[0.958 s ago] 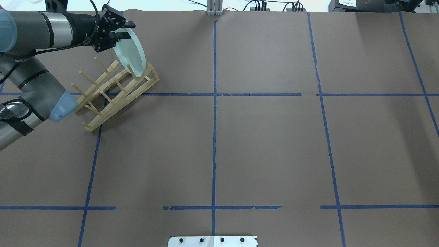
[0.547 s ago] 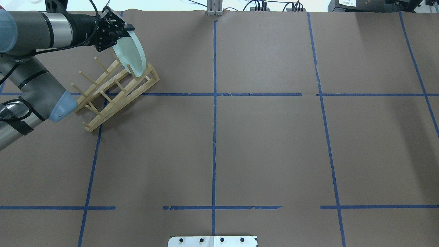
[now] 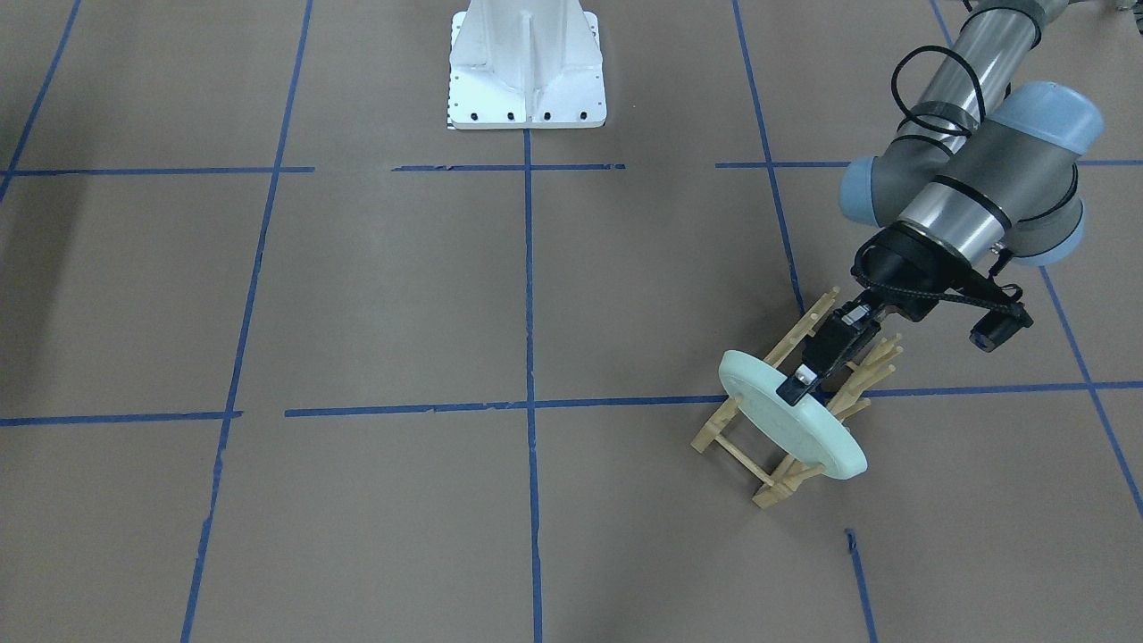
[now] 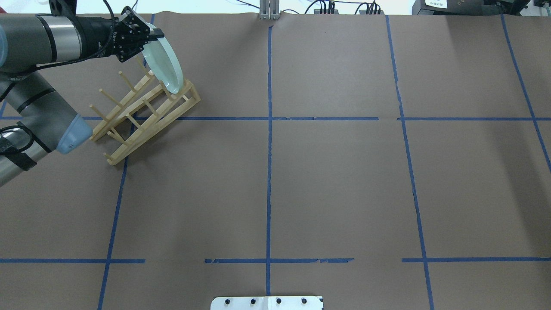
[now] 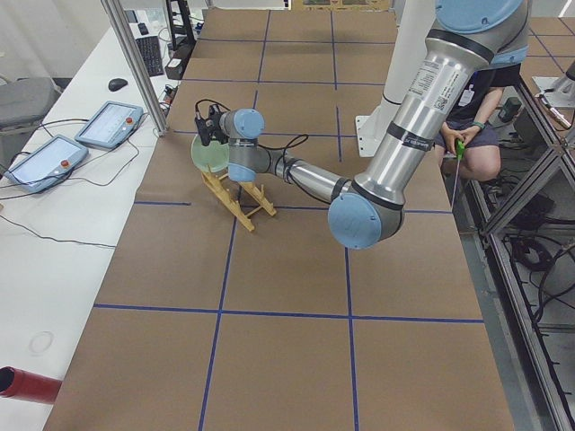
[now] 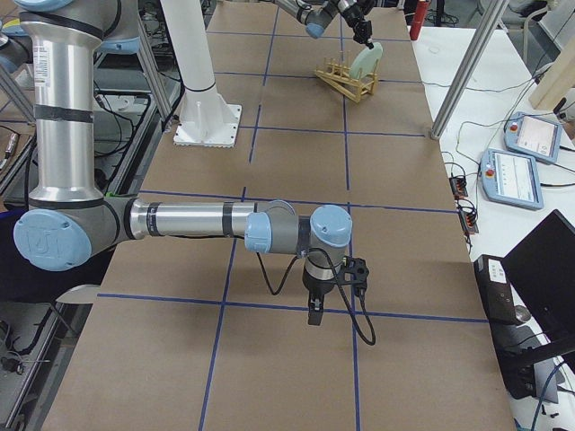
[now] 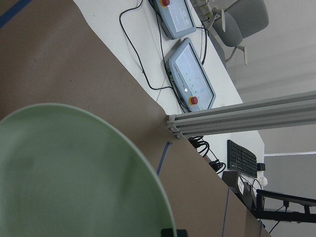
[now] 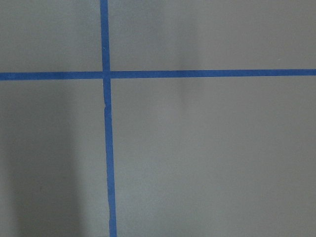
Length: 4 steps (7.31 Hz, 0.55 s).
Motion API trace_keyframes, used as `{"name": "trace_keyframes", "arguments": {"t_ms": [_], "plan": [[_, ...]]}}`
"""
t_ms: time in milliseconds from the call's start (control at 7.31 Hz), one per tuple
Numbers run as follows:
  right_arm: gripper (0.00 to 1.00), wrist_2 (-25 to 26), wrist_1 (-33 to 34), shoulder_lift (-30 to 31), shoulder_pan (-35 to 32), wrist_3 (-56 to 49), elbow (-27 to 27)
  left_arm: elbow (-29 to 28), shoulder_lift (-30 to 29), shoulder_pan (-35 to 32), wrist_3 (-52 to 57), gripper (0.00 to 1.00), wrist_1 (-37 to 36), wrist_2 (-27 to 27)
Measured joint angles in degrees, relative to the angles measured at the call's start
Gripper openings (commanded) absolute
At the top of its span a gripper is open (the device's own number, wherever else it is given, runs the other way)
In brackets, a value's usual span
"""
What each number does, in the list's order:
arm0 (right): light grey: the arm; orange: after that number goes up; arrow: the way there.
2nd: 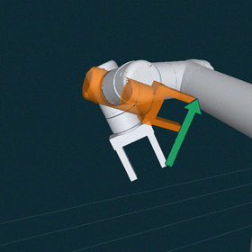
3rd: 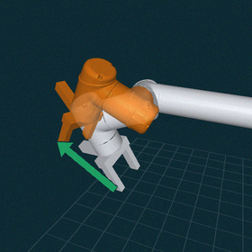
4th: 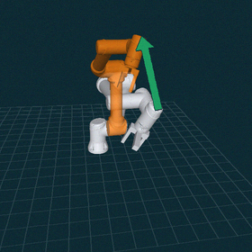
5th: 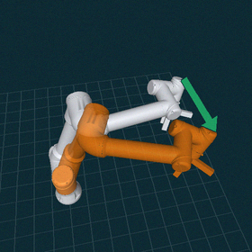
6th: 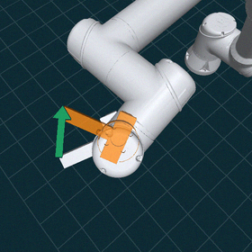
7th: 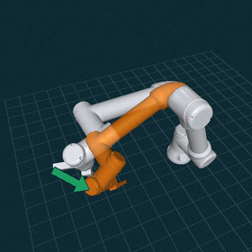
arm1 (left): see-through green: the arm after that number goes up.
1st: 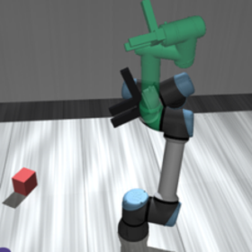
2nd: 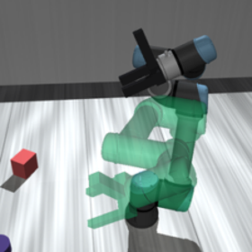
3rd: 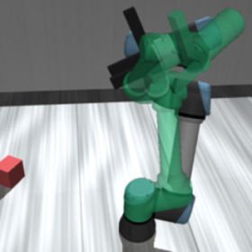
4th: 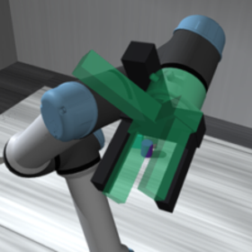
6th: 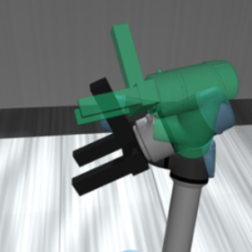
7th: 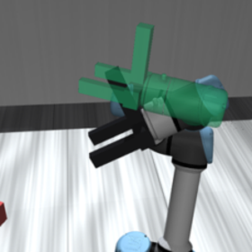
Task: Place plate on table
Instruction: 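Close the left gripper on the plate rim and lift it out of the rack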
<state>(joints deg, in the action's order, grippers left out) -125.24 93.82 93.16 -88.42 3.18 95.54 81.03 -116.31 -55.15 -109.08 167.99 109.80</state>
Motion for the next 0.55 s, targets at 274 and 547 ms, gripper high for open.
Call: {"name": "trace_keyframes", "arguments": {"t_ms": [274, 547], "plan": [[1.00, 0.00, -0.01, 0.00, -0.01, 0.01, 0.00, 0.06, 1.31, -0.37, -0.67, 0.00, 4.83, -0.02], [1.00, 0.00, -0.02, 0.00, -0.02, -0.01, 0.00, 0.19, 1.79, -1.44, -3.60, 0.00, 7.90, -0.03]]}}
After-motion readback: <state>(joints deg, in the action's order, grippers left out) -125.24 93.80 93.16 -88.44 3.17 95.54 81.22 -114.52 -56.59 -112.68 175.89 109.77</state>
